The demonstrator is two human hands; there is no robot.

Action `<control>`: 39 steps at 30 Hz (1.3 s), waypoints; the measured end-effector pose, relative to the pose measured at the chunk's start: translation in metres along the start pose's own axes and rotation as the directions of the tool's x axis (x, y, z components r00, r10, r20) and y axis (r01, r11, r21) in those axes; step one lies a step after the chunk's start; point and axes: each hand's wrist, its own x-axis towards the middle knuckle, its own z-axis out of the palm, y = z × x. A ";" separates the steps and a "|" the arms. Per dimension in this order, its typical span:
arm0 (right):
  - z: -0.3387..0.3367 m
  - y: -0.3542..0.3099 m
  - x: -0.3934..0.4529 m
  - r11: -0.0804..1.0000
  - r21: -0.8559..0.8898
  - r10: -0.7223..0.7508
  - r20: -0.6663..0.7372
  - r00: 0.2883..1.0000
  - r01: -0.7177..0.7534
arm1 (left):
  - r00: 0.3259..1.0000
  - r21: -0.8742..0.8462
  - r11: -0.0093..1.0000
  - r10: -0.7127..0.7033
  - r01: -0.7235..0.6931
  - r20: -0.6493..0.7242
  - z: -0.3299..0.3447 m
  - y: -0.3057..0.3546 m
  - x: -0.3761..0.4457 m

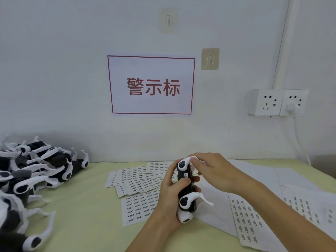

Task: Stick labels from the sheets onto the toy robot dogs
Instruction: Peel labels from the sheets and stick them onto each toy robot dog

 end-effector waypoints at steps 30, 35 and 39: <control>-0.002 0.003 0.008 0.836 0.548 0.236 -0.341 0.910 -0.011 | 0.988 -0.073 0.993 -0.100 0.091 -0.120 0.004 0.005 0.000; -0.010 0.001 0.008 0.703 0.710 0.235 -0.165 0.958 -0.050 | 0.954 -0.104 0.994 0.002 -0.035 -0.300 0.009 0.025 0.007; -0.021 0.003 0.004 0.662 0.739 0.112 0.071 0.991 -0.128 | 0.914 -0.039 0.994 0.081 -0.105 -0.397 0.008 0.045 0.015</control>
